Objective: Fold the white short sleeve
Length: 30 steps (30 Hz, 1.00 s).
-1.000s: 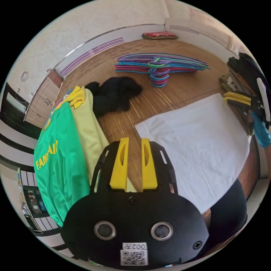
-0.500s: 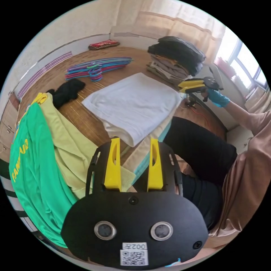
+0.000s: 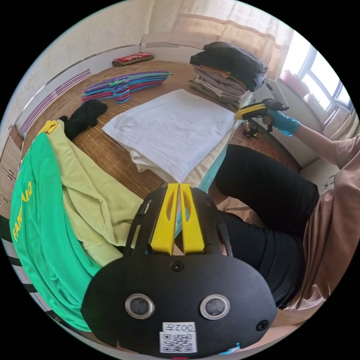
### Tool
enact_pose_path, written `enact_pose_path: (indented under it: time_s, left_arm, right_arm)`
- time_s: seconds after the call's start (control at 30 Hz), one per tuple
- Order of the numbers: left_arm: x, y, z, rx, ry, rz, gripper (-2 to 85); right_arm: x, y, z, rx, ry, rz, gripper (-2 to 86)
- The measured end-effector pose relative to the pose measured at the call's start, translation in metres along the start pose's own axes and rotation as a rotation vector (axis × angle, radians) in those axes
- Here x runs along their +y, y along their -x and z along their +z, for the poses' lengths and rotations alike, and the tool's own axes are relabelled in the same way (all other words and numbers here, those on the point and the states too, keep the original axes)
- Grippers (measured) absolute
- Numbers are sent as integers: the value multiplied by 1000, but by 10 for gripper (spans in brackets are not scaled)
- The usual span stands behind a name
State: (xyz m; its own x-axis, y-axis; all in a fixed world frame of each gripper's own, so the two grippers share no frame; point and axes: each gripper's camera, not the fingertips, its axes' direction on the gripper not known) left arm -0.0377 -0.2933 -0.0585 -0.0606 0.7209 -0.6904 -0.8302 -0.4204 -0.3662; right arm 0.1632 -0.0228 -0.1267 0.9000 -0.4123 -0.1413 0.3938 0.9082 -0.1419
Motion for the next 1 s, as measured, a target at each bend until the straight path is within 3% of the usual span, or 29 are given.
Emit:
enact_pose_path:
  time_s: [0.2,0.33,0.67,1.0]
  left_arm:
    - [4,-3,2,2,-11,-1,12]
    - [4,-2,8,45,-1,-8,55]
    - [13,-16,9,-27,17,-6,-9]
    - [20,-34,17,-81,90,17,-10]
  right_arm:
    - [9,3,-7,29,-2,-13,19]
    - [10,9,-5,6,16,-49,93]
    - [11,21,-8,22,86,-98,-2]
    - [20,57,-9,156,94,-144,-9]
